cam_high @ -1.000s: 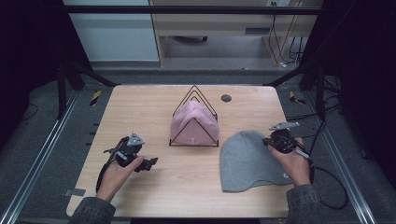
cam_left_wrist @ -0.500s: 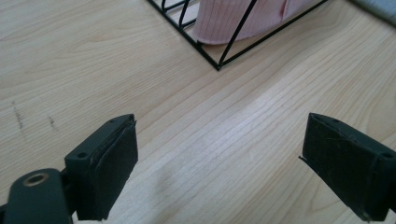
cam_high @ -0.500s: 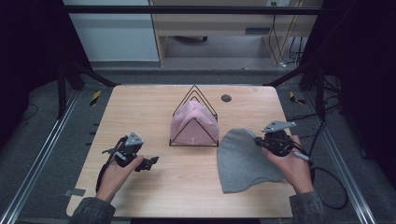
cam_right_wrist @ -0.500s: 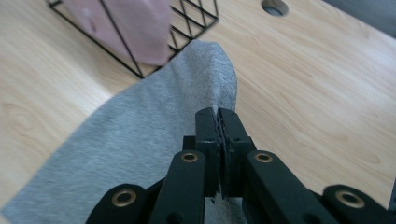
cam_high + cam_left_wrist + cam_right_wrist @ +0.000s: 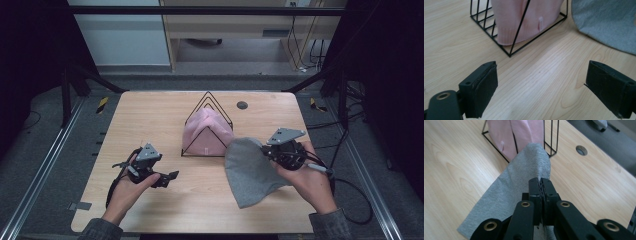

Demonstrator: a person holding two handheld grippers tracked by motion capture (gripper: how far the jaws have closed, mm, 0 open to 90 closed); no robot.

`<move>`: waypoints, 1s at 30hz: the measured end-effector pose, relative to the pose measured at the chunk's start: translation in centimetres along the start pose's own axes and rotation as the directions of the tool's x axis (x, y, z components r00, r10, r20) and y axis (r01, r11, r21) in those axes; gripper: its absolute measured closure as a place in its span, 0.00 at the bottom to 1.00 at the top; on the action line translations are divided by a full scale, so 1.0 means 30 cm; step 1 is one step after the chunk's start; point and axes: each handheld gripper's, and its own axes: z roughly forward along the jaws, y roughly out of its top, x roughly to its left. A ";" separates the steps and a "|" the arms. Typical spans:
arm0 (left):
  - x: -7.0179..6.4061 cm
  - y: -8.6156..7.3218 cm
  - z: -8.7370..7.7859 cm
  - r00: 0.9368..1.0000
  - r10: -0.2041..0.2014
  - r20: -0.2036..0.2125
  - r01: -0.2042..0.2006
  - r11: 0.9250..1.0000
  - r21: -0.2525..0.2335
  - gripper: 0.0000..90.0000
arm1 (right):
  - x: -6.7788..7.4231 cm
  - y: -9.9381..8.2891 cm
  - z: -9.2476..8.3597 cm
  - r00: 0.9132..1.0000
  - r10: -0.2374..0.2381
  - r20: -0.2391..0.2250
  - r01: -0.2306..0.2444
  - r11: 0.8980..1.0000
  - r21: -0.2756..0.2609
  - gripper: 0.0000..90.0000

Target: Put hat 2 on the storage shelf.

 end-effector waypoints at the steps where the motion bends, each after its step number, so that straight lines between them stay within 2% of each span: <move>1: -0.005 0.005 0.002 1.000 0.004 0.003 -0.004 1.000 0.000 0.11 | 0.009 0.010 -0.010 1.000 -0.012 -0.002 0.012 1.000 -0.002 0.98; 4: -0.028 0.024 0.009 1.000 0.016 0.013 -0.016 1.000 -0.005 0.11 | 0.027 0.038 -0.033 0.999 -0.037 -0.004 0.037 0.999 -0.015 0.98; 8: -0.059 0.053 0.017 0.998 0.017 0.053 -0.016 1.000 -0.023 0.13 | 0.046 0.081 -0.055 0.998 -0.060 -0.015 0.060 0.998 -0.034 0.98; 10: -0.070 0.061 0.021 0.998 0.026 0.055 -0.025 0.999 -0.024 0.13 | 0.053 0.101 -0.061 0.997 -0.071 -0.021 0.070 0.997 -0.040 0.98; 13: -0.087 0.075 0.034 0.996 0.015 0.083 -0.013 0.999 -0.034 0.14 | 0.065 0.133 -0.066 0.996 -0.085 -0.035 0.084 0.995 -0.049 0.98; 16: -0.104 0.085 0.052 0.992 0.000 0.122 0.005 0.999 -0.044 0.16 | 0.077 0.164 -0.070 0.994 -0.103 -0.045 0.101 0.993 -0.054 0.98; 20: -0.135 0.094 0.078 0.989 0.018 0.146 -0.013 0.999 -0.041 0.17 | 0.095 0.203 -0.073 0.991 -0.124 -0.049 0.121 0.991 -0.062 0.98; 22: -0.150 0.096 0.095 0.985 0.011 0.173 -0.004 0.999 -0.042 0.18 | 0.102 0.218 -0.073 0.990 -0.131 -0.051 0.128 0.990 -0.064 0.98; 26: -0.164 0.093 0.128 0.982 0.015 0.189 -0.011 1.000 -0.024 0.18 | 0.111 0.237 -0.067 0.988 -0.143 -0.056 0.139 0.988 -0.067 0.98; 29: -0.170 0.094 0.156 0.979 0.007 0.205 -0.004 1.000 -0.019 0.20 | 0.114 0.244 -0.060 0.988 -0.144 -0.059 0.140 0.988 -0.066 0.98; 30: -0.170 0.096 0.168 0.976 -0.009 0.219 0.015 1.000 -0.023 0.21 | 0.115 0.245 -0.058 0.988 -0.144 -0.062 0.140 0.988 -0.066 0.98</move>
